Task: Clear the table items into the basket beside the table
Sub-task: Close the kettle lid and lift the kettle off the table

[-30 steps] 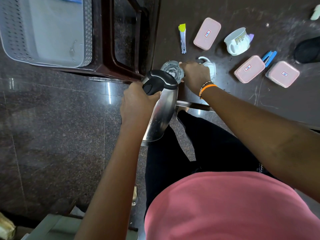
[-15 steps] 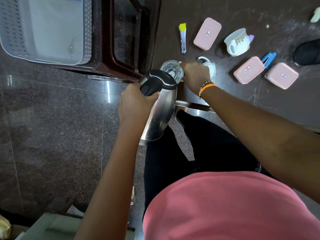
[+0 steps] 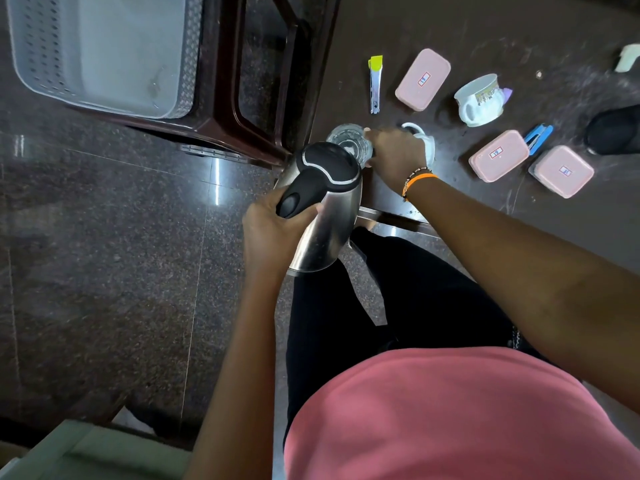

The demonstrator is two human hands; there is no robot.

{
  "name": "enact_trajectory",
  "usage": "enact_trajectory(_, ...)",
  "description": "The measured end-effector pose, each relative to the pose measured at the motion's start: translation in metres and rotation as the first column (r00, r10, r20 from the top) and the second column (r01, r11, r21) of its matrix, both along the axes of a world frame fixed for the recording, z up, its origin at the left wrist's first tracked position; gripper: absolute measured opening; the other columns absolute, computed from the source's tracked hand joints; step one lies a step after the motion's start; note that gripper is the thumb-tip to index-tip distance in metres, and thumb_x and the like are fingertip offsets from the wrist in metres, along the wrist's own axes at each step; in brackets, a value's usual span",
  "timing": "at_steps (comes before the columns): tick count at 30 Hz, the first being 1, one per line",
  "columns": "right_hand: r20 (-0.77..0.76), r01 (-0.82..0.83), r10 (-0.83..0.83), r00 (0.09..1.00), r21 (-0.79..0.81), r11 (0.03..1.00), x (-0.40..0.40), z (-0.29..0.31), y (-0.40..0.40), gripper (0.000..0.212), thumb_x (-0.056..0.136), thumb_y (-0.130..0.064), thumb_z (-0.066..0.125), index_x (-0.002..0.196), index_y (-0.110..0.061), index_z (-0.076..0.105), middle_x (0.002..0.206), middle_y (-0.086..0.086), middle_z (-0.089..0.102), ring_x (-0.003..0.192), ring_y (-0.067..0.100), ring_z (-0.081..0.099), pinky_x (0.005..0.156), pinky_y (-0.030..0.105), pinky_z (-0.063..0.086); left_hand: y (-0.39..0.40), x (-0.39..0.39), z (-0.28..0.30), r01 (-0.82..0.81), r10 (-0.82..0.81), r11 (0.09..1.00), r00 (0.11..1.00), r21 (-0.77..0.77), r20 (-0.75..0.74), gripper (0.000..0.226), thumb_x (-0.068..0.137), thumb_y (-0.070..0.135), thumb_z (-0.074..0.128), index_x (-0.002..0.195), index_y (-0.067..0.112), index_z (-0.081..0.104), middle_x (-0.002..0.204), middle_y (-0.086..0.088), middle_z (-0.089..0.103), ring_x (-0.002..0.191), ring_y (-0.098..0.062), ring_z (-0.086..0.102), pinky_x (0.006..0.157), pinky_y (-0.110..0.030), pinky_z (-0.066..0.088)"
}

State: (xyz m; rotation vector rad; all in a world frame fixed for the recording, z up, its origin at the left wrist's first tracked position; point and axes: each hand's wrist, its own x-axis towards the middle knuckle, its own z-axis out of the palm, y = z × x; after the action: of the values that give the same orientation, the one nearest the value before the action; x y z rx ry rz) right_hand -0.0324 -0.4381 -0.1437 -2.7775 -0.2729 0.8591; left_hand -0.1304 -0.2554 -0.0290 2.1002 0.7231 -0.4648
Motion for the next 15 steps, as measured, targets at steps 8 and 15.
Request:
enact_trajectory(8, 0.078, -0.028, 0.031, 0.996, -0.036, 0.999, -0.003, 0.001, 0.001, 0.033, 0.087, -0.02, 0.06, 0.119, -0.016, 0.056, 0.11, 0.013, 0.065, 0.1, 0.037, 0.065, 0.081, 0.042, 0.051, 0.0, -0.027, 0.005, -0.124, 0.145, 0.981, 0.98, -0.152, 0.135, 0.046, 0.064, 0.019, 0.084, 0.107, 0.024, 0.07, 0.085, 0.019, 0.073, 0.081, 0.002, 0.068, 0.074, -0.015, 0.053)
enact_trajectory(15, 0.087, 0.018, -0.019, 0.996, 0.005, 1.0, -0.001, 0.016, 0.011, 0.031, 0.085, -0.024, 0.064, 0.112, -0.009, 0.058, 0.116, 0.015, 0.061, 0.103, 0.039, 0.061, 0.078, 0.043, 0.051, 0.015, -0.036, 0.019, -0.292, 0.361, 0.916, 0.899, -0.274, 0.25, 0.042, 0.065, 0.017, 0.081, 0.106, 0.021, 0.071, 0.081, 0.02, 0.073, 0.077, 0.007, 0.065, 0.07, -0.01, 0.05)
